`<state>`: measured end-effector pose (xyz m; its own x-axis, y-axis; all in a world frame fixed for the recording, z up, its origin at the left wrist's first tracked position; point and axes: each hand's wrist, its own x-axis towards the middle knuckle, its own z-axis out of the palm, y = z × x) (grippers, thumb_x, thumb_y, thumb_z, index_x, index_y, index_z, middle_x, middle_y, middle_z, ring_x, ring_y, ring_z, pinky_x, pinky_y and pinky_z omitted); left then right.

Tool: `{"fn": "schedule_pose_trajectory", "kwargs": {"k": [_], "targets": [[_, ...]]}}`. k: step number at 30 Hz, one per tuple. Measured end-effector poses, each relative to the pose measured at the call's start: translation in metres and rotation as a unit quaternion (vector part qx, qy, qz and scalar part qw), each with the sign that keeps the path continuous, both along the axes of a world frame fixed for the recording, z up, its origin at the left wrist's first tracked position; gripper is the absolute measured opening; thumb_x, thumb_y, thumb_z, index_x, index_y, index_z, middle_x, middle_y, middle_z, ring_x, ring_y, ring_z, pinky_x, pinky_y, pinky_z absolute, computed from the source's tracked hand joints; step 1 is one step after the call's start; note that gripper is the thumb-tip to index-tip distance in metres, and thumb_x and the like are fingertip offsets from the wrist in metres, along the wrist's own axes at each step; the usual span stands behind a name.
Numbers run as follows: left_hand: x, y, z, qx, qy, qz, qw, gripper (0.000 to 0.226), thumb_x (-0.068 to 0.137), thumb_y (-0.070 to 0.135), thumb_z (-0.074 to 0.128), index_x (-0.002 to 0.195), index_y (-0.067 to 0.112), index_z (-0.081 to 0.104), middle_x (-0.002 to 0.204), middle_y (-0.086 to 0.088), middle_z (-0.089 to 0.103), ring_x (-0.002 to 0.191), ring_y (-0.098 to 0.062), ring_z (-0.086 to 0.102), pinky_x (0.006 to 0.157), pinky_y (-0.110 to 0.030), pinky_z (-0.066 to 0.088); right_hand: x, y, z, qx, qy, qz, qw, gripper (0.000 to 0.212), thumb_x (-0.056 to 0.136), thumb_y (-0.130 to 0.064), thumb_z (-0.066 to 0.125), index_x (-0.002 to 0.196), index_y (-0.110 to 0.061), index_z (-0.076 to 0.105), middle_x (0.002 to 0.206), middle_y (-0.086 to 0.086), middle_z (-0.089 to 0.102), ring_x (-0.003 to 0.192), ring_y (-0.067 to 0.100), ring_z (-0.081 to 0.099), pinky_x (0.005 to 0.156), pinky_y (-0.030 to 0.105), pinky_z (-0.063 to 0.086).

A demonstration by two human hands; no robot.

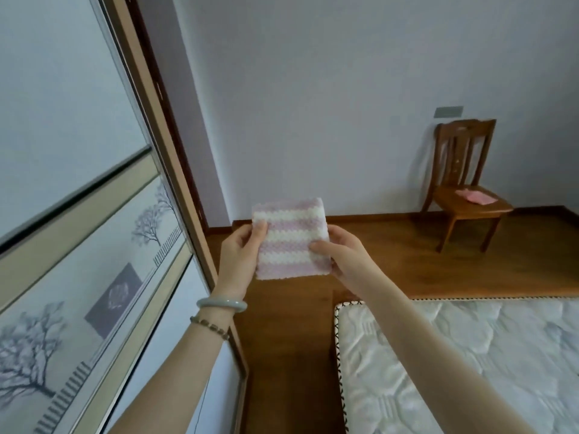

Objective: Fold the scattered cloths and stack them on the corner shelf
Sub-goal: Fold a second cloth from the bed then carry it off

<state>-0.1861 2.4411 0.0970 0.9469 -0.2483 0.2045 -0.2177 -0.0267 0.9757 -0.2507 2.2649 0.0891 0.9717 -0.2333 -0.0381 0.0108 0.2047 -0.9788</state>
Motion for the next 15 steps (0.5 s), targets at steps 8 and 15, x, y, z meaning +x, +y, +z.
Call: {"fn": "schedule_pose_trajectory", "kwargs": {"k": [8,15], "targets": [[0.115,-0.036,-0.011,-0.012,-0.008,0.045,0.999,0.045,0.09,0.049,0.056,0.079,0.006,0.063,0.072,-0.006,0.065,0.068,-0.021,0.063,0.064,-0.034,0.048,0.124,-0.044,-0.006,0.005,0.008,0.057,0.998,0.033,0.087,-0.005,0.062,0.119,-0.01,0.058,0.106,0.007,0.069,0.085,0.018,0.071,0.063,0.022,0.053],[0.252,-0.082,-0.032,-0.038,0.011,0.06,0.997,0.063,0.079,0.066,0.06,0.088,0.003,0.061,0.083,-0.022,0.06,0.08,-0.038,0.06,0.086,-0.06,0.047,0.254,-0.088,-0.017,-0.002,0.011,0.074,0.997,0.031,0.088,-0.003,0.062,0.118,-0.006,0.058,0.088,-0.001,0.07,0.071,0.01,0.069,0.057,0.019,0.05]]}}
